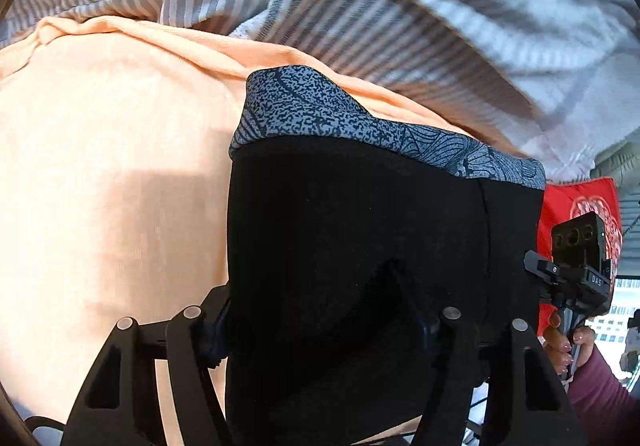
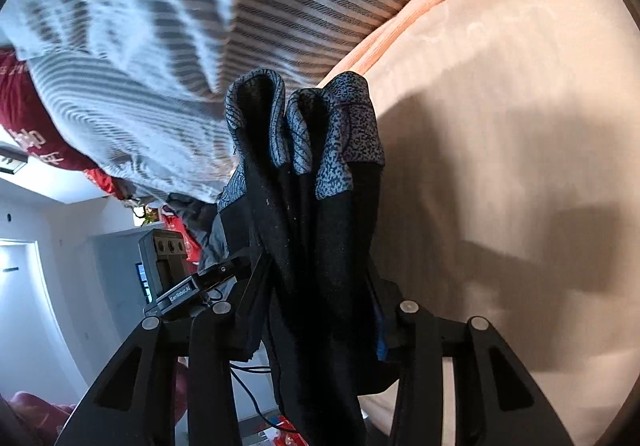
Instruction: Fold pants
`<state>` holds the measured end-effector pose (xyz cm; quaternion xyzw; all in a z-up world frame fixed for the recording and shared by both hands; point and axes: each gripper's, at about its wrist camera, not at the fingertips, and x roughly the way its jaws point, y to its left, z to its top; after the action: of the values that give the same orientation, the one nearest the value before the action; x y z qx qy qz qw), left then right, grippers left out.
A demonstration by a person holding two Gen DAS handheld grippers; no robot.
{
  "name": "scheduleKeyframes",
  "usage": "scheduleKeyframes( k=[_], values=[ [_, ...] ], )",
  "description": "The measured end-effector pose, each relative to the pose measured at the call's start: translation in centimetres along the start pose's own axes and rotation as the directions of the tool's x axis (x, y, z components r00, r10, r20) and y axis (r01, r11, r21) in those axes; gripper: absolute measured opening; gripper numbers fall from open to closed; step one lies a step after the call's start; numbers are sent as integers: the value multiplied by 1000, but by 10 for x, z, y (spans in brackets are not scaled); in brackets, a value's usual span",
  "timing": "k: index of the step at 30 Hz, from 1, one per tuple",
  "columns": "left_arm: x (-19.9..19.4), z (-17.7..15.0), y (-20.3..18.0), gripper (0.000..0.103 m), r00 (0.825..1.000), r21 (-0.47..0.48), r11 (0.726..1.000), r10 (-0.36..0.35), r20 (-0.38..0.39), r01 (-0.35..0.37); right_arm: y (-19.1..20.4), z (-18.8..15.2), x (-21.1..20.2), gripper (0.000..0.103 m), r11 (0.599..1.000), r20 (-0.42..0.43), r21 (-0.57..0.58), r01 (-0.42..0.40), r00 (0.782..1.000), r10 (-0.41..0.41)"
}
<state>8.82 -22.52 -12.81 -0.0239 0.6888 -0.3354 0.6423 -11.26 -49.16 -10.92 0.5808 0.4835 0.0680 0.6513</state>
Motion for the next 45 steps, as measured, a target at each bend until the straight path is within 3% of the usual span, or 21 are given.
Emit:
scheduleKeyframes(
  k=[6,10,12,18,20,22,24,27,28,37,38,39,43,45],
  values=[
    [-10,-45,-21,69,1000,-15,1000,23,2,-23,-8,-43,-20,45,1000,-2,19,17,1000,-17],
    [6,-65,-24,69,999,-31,998,46,0,-46,-23,-64,-23,45,998,6,22,54,999,-54],
    [8,-71,-24,69,1000,-16,1000,21,12,-21,-31,-69,-20,45,997,5,20,79,997,-80],
    [26,-79,-32,69,997,44,997,65,30,-67,-43,-73,-18,51,973,74,-22,230,971,-228],
    [28,-80,-39,69,996,51,996,70,49,-72,-43,-75,-18,53,958,96,-44,285,955,-280],
    [31,-83,-45,69,994,69,993,95,60,-99,-39,-77,-19,62,934,120,-47,353,931,-346],
    [28,-86,-51,70,986,118,980,156,61,-162,-28,-79,-21,66,896,144,-65,439,893,-427],
    [16,-94,-53,91,971,146,961,222,91,-234,-8,-84,-22,69,821,181,-82,565,818,-546],
    [10,-97,-55,91,963,147,955,244,112,-259,-2,-87,-24,69,799,188,-71,598,794,-578],
    [-14,-132,-45,91,937,155,924,343,71,-350,20,-133,-46,78,776,200,33,630,757,-622],
    [-16,-136,-44,94,935,158,921,349,64,-355,24,-139,-46,79,774,201,38,632,754,-626],
    [-18,-140,-44,103,933,161,920,354,56,-359,27,-145,-45,79,769,201,40,637,749,-631],
    [-24,-158,-47,103,923,197,903,384,35,-383,48,-171,-40,85,738,232,20,675,715,-660],
    [-27,-166,-48,103,921,209,900,388,18,-383,57,-179,-38,95,719,250,9,695,695,-674]
  ],
)
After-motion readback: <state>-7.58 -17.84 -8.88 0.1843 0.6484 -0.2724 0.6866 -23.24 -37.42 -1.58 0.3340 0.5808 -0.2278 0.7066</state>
